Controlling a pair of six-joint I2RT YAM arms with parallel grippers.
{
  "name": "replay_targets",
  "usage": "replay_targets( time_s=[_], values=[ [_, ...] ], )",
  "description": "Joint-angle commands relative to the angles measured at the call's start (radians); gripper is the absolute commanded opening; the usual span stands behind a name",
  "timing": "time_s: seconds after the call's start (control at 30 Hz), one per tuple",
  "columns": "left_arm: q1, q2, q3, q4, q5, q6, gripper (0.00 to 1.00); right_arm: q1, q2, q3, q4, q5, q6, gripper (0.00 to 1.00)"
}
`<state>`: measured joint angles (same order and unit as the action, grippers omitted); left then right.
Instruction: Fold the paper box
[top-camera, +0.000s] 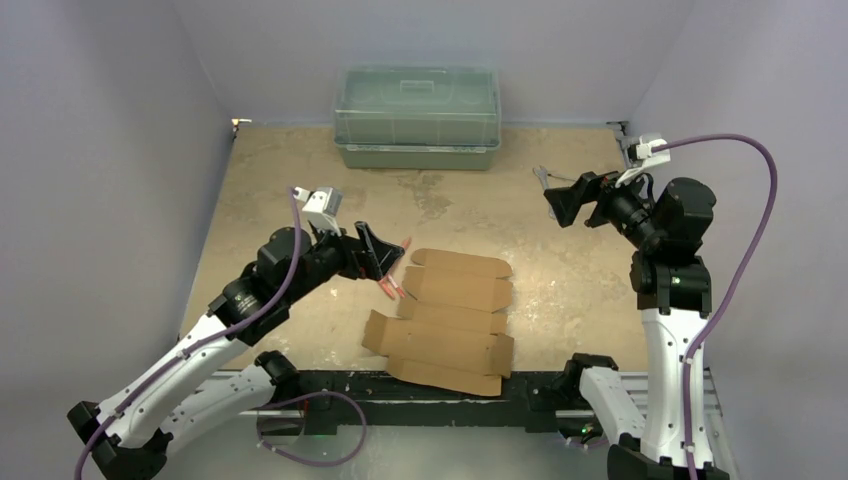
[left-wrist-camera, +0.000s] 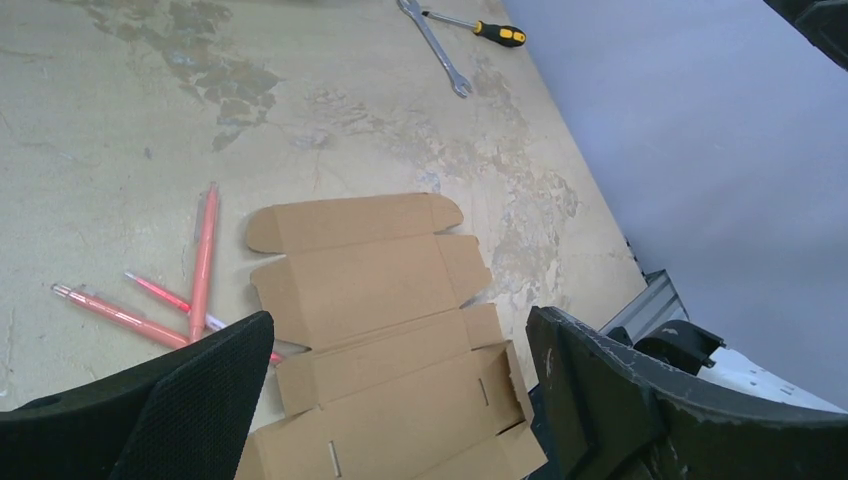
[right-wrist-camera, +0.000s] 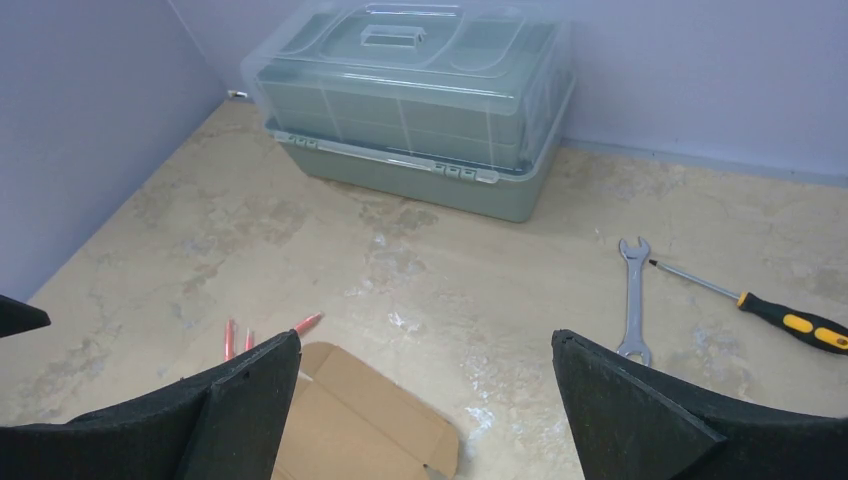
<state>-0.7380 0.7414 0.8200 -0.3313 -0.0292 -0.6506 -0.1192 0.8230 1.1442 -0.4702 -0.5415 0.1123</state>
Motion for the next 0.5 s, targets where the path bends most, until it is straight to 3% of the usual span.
replay_targets(
  time_s=[0.0, 0.13, 0.3, 0.47],
  values=[
    [-0.001, 0.017, -0.008, -0.003, 0.007, 0.029, 0.99, -0.004, -0.007, 0.022, 0.015, -0.009, -0.010, 0.99],
    [-0.001, 0.055, -0.016, -0.034, -0.014, 0.046, 0.99, -0.005, -0.009, 0.003, 0.011, -0.070, -0.078, 0.99],
    [-0.001, 0.077, -0.071, 0.001, -0.019, 0.037, 0.99, -0.005, -0.007, -0.010, -0.108, -0.355, -0.393, 0.99],
    [-0.001, 0.123, -0.165, 0.051, -0.053, 0.014, 0.99, -0.005, -0.010, -0.134, -0.180, -0.488, -0.601, 0.99]
  ],
)
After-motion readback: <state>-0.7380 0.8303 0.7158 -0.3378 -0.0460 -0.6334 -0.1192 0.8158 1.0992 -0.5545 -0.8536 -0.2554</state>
